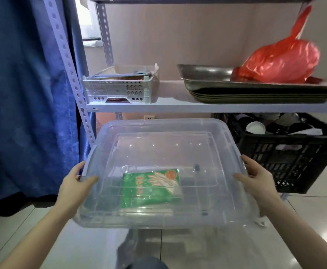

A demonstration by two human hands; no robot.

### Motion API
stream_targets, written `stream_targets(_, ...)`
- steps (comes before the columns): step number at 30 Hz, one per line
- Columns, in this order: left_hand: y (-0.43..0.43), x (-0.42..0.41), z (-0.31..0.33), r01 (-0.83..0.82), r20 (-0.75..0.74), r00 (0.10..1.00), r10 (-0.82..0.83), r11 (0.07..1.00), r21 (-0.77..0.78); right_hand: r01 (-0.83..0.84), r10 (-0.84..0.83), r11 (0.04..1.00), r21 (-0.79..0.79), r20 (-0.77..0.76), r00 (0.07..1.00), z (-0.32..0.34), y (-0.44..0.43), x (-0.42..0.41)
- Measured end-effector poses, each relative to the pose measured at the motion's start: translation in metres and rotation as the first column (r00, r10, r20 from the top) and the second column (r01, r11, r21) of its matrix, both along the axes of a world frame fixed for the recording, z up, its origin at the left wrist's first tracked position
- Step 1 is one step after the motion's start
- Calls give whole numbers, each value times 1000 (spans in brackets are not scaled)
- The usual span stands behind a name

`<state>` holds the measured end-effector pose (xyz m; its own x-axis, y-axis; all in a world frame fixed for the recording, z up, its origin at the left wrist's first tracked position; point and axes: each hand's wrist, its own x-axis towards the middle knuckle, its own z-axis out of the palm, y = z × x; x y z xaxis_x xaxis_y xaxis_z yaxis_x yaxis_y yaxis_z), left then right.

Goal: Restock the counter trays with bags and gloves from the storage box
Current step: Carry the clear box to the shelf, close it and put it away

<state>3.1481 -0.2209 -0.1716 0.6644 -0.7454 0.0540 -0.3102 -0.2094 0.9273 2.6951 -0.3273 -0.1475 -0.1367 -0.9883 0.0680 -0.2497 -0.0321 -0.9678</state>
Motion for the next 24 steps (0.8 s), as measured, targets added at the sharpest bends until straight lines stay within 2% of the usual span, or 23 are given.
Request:
stream_targets(11, -104, 15, 18, 111, 1, 994, -111, 994, -12, 50, -48, 999, 13, -132, 990, 4, -81, 23)
stream_targets(15, -137, 28, 31, 198, 101, 974, -202, 979, 52, 100, -89, 994, 50, -187, 978, 7, -115, 29)
stream_targets(17, -145, 29, 36, 237, 222, 939, -262, 963, 132, 115, -100, 991, 65, -206, 973, 15, -135, 35)
stream_targets(18, -145, 25, 39, 232, 358, 892, -274, 960, 157, 123, -106, 990, 71, -213, 971, 19, -143, 38)
stream_targets(20, -138, 14, 38, 281, 646, 712, -275, 955, 97, 137, -117, 988, 76, -222, 968, 25, -159, 47)
stream_targets(22, -125, -3, 30, 453, 770, 545, -332, 889, 63, 148, -122, 986, 79, -268, 956, 29, -171, 54)
stream_targets(24, -117, -17, 16, 530, 844, 375, -383, 836, 144, 154, -119, 985, 79, -338, 934, 31, -178, 58)
